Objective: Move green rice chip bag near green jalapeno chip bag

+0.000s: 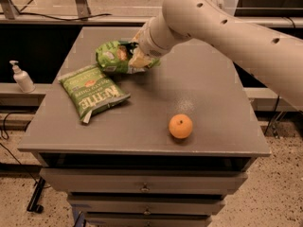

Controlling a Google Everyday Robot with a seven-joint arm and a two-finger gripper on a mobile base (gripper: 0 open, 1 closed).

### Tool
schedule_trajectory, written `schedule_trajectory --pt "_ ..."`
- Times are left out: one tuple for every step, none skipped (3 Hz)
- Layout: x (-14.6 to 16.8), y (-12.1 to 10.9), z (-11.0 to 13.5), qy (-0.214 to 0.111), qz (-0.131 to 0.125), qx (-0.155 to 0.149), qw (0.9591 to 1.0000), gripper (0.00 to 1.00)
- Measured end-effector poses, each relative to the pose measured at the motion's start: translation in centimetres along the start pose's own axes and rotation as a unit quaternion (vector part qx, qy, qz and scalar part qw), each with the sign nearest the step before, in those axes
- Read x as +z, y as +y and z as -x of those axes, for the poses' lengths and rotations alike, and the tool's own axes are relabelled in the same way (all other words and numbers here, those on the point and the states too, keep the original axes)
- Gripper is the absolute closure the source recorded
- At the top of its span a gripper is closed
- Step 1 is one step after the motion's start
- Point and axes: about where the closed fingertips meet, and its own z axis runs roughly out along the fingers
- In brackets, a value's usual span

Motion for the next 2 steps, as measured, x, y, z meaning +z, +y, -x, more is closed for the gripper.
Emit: schedule_trajectory --pt "0.84 0.8 -0.39 0.008 0.01 0.009 0.9999 0.82" --pt "1.83 1.65 0.37 0.006 0.023 0.014 0.9996 0.58"
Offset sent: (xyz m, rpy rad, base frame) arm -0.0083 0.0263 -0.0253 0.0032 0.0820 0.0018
